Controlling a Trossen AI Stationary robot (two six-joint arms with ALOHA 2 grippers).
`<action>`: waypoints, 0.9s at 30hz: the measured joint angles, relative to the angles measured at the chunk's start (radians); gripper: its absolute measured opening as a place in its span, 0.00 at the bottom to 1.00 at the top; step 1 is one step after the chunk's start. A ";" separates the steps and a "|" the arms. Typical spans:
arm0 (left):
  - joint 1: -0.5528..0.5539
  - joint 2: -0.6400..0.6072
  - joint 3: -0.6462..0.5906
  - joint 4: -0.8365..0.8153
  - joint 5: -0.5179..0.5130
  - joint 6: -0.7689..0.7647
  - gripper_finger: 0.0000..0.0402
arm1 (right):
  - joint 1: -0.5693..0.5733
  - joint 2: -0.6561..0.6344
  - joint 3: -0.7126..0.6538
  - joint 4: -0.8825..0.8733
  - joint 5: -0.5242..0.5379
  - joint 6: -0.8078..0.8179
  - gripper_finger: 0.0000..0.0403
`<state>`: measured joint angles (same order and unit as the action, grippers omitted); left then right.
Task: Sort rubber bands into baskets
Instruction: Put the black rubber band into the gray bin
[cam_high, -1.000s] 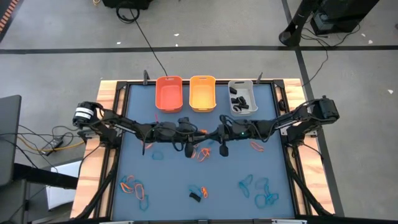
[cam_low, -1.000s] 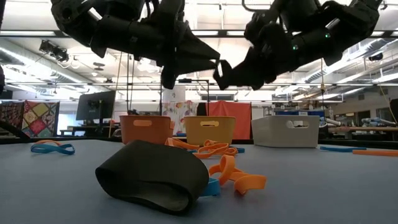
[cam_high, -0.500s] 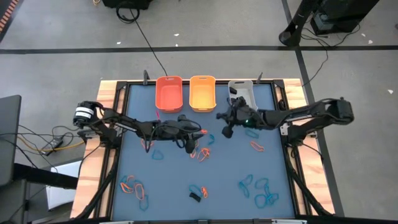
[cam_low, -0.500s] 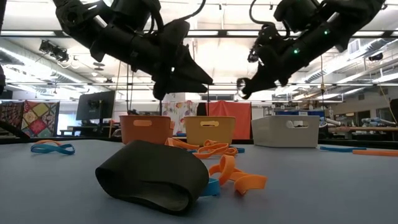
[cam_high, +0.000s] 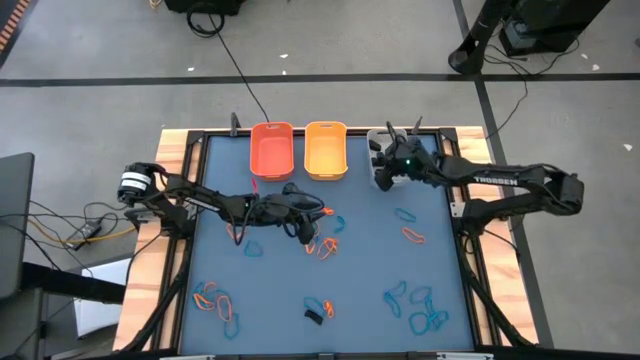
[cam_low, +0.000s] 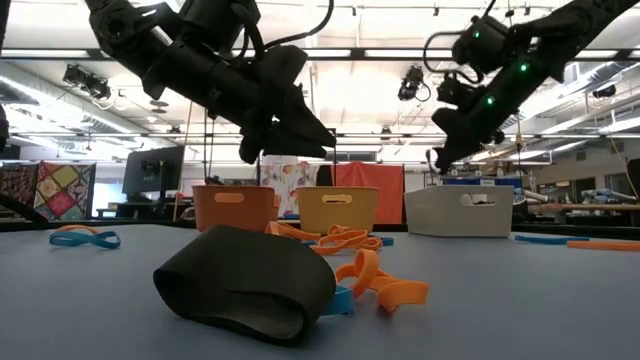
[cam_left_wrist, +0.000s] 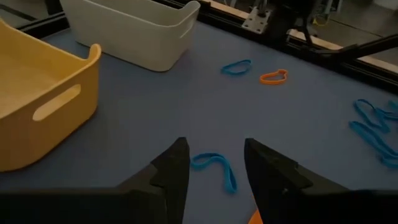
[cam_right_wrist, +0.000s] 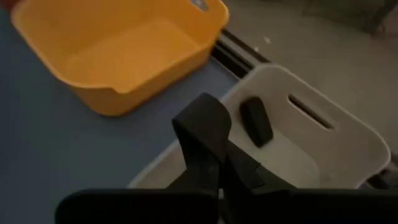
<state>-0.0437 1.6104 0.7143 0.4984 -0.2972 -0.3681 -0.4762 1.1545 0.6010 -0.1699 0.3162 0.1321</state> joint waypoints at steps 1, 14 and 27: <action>0.000 0.000 0.000 0.000 0.000 0.000 0.39 | -0.021 0.003 0.000 -0.012 -0.019 0.000 0.04; 0.000 0.000 0.000 -0.004 -0.001 -0.001 0.39 | -0.189 0.005 0.000 -0.084 -0.241 0.008 0.07; 0.000 0.000 0.000 -0.004 -0.007 -0.003 0.39 | -0.193 0.005 0.000 -0.150 -0.248 0.018 0.29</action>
<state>-0.0437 1.6104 0.7143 0.4942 -0.3046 -0.3710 -0.6697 1.1595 0.6006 -0.3197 0.0681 0.1497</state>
